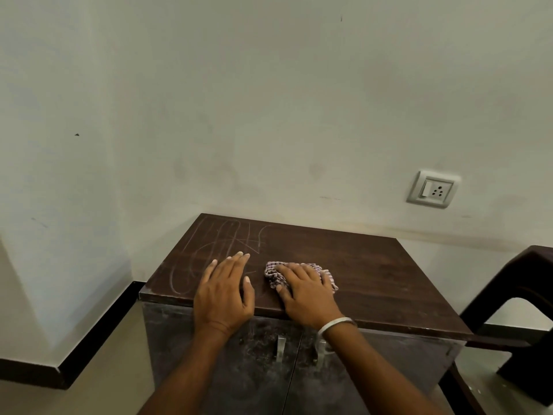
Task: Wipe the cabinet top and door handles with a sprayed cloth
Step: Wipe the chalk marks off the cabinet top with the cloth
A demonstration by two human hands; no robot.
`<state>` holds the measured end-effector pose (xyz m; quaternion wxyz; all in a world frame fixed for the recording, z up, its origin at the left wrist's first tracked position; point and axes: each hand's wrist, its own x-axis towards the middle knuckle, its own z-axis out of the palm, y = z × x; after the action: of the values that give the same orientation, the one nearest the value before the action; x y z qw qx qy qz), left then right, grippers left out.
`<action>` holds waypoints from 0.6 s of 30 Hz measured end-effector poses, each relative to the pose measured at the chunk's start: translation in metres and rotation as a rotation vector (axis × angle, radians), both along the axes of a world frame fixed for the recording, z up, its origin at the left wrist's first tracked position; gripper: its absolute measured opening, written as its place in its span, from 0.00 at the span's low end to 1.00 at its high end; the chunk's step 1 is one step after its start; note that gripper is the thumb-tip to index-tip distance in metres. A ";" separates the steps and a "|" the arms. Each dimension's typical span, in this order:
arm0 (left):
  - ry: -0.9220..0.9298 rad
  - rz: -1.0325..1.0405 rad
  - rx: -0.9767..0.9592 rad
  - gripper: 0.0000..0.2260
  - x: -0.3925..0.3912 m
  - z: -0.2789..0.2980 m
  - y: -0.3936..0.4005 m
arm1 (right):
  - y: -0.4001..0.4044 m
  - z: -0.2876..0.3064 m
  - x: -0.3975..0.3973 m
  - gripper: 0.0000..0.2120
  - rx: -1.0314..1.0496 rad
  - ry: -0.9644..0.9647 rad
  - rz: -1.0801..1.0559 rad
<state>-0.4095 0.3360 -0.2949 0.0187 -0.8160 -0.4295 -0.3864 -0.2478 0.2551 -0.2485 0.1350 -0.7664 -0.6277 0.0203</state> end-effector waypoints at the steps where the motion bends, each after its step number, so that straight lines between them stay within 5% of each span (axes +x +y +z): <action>1: 0.006 0.000 -0.002 0.23 0.000 0.000 0.000 | 0.002 -0.001 -0.010 0.23 0.009 0.011 0.029; 9: 0.016 -0.005 -0.003 0.24 -0.007 0.002 0.002 | -0.010 0.001 -0.015 0.22 0.027 0.009 0.097; 18: 0.006 0.079 -0.021 0.24 -0.045 0.001 0.023 | -0.042 0.004 0.030 0.23 -0.035 -0.008 -0.093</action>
<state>-0.4541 0.3591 -0.2939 0.0268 -0.7996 -0.4656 -0.3783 -0.2179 0.2135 -0.2450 0.1200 -0.7970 -0.5915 0.0220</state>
